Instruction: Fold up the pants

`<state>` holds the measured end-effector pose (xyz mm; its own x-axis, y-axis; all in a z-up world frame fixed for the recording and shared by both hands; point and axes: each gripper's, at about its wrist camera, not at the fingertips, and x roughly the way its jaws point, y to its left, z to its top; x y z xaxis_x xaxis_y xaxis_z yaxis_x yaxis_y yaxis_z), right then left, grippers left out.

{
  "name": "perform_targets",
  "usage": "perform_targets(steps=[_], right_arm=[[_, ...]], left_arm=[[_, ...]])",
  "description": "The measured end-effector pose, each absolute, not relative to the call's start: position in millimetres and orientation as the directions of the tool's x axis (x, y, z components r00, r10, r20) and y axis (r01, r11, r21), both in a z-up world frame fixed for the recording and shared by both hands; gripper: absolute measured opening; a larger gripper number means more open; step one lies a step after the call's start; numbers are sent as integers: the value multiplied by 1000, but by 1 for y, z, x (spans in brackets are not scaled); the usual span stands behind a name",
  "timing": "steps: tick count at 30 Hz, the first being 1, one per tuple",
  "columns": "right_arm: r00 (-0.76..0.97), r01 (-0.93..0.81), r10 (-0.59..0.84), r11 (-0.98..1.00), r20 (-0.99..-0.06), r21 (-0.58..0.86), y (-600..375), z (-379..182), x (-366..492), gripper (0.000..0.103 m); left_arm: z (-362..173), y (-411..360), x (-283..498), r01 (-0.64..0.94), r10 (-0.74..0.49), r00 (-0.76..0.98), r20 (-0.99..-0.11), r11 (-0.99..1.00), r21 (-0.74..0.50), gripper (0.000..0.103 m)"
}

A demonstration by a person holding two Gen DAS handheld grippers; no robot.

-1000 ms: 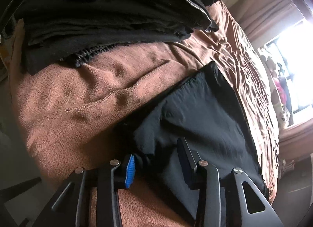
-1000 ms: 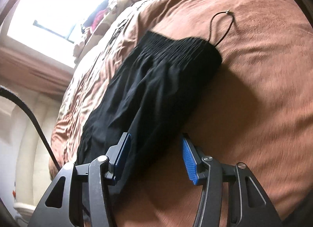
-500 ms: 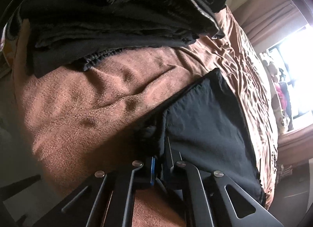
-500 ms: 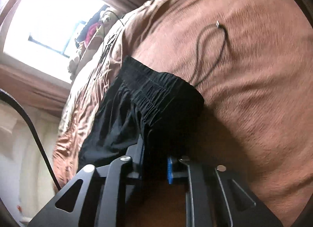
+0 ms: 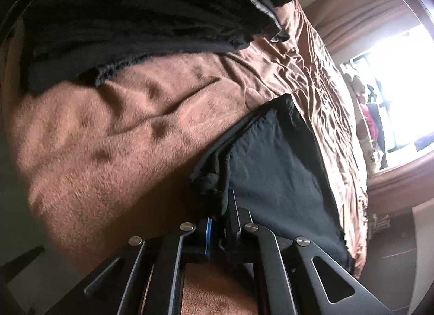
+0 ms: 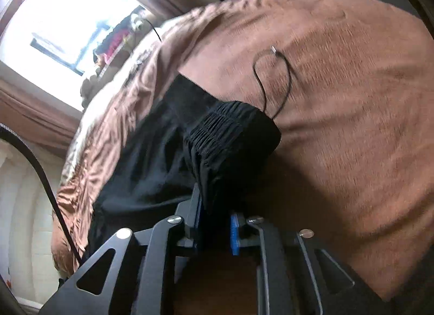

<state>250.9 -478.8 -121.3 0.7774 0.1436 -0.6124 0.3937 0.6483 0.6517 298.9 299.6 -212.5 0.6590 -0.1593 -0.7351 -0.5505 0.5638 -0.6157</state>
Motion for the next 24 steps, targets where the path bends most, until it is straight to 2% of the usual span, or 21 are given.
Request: perform_targets(steps=[2,3,4,13,16,24], right_arm=[[773,385,166,644,-613,661,-472,-119,243,39],[772,378,173,648,-611,661,-469,-117,239,52],[774,370,177,653,-608,661,-465,-115,234,55],[771,212,268,747,-577,630,-397,-84,206,55],[761,145,306,780,-573,609,-373,-69,210,55],[729,19,360,839,-582,544,-300,-28,235,55]], left_arm=[[-216,300,297,-546,-181,660,-729,551,-631,18],[-217,301,296,-538,-189,666,-721,547,-641,20],[-217,301,296,-531,-195,671,-715,547,-647,22],[-225,308,302,-524,-191,697,-691,523,-673,22],[-224,311,303,-518,-192,702,-686,524,-676,10],[-218,316,292,-476,-223,735,-640,502,-722,7]])
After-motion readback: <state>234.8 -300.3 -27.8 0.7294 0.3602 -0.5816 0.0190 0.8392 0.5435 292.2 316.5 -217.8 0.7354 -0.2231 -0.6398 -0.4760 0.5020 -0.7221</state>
